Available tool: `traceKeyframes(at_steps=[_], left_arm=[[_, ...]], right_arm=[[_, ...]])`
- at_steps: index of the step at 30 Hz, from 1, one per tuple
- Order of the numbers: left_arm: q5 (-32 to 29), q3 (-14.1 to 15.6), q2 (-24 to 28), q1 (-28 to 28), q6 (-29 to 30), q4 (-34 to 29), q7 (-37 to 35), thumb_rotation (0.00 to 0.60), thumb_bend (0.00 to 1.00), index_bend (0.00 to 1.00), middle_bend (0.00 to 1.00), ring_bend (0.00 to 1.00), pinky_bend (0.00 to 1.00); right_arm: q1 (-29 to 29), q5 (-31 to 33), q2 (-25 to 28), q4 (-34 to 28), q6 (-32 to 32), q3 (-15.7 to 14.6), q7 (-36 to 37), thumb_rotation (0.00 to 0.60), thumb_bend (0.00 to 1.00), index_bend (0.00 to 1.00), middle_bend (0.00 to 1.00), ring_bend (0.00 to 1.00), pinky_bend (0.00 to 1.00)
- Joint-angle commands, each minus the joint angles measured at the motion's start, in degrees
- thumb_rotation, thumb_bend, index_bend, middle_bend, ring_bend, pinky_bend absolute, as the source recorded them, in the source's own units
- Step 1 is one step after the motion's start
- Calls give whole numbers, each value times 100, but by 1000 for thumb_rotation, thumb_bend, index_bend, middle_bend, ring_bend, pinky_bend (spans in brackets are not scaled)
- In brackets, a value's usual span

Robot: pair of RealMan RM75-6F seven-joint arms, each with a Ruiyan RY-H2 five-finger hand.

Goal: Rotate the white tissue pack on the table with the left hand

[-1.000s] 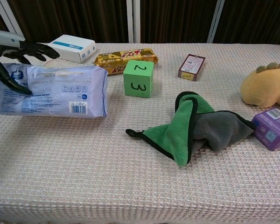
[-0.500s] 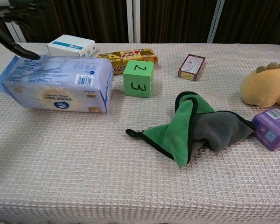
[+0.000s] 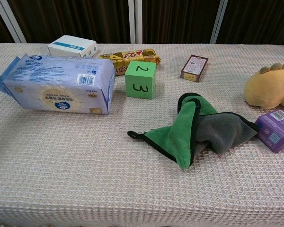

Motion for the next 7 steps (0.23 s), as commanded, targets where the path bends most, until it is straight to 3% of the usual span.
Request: traceKeyframes(at_steps=[1, 7], left_arm=[[284, 660, -8, 900, 679, 106, 447, 600, 82, 5, 0, 0, 199], [203, 866, -257, 1371, 939, 488, 359, 600, 82, 5, 0, 0, 199]], right_arm=[[-99, -87, 48, 70, 133, -65, -73, 600, 202, 0, 0, 0, 0], [-172, 78, 76, 37, 53, -84, -192, 600, 197, 0, 0, 0, 0]])
